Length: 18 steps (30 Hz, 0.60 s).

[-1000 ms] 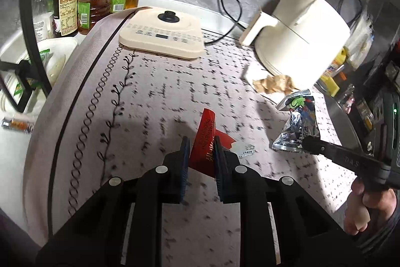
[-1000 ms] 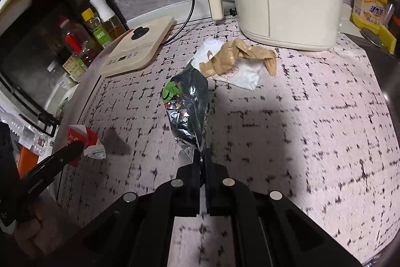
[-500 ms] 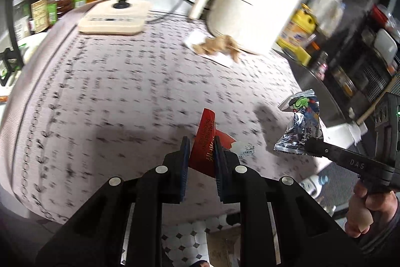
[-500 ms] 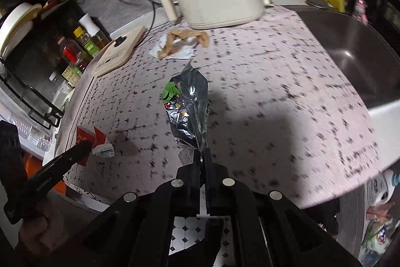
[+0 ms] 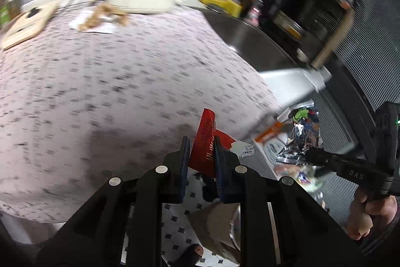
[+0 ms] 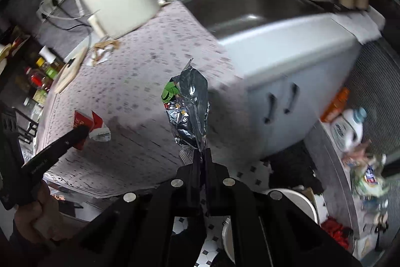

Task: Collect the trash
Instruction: 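Carry both items over the bin and open the right tool to drop the snack bag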

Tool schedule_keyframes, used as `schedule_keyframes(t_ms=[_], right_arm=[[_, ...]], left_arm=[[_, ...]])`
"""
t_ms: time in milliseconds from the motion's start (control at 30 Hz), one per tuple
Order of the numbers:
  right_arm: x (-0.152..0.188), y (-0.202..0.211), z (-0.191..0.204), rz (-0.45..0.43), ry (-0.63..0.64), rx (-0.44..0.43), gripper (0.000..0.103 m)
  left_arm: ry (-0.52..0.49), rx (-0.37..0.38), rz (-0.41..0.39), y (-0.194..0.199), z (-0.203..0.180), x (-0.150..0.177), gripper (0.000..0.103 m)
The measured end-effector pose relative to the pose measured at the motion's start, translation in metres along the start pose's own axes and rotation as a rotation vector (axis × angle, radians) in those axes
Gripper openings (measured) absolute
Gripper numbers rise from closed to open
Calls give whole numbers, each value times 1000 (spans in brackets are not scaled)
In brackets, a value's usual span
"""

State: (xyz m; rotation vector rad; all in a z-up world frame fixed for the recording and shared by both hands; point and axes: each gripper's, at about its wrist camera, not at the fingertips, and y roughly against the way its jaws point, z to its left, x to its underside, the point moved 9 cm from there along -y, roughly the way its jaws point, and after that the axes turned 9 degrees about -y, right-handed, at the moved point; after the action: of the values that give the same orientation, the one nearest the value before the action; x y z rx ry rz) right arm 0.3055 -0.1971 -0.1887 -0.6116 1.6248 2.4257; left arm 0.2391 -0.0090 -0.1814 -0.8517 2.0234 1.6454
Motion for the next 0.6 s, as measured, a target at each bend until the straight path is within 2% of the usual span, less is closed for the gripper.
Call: schedule_keyframes(t_ms=[200,300,433,467,500,533,600], right_arm=[[51,12,-88,42,-131,88,4],[75,11,-115,80,-169,105,5],[110,6,-142,142,-224,108,10],[118,5,-148,158,-234,110,21],[126,7,-155,166,-246,113,42],[130,9,-158,165,-255,114,47],[139,12,-167,164,-262,117,48]], left_arm=[[-71,64,54,-27,-64,20,19],[-95,86,84,-38,-90,34,19],[-136,107,126,-49,-122,55,19],[-146,112,133,-51,-129,59,19],[-152,118,140,-53,-136,63,19],[-155,122,145,-53,-141,67,19],[-165,129,157,-55,-149,73,19]])
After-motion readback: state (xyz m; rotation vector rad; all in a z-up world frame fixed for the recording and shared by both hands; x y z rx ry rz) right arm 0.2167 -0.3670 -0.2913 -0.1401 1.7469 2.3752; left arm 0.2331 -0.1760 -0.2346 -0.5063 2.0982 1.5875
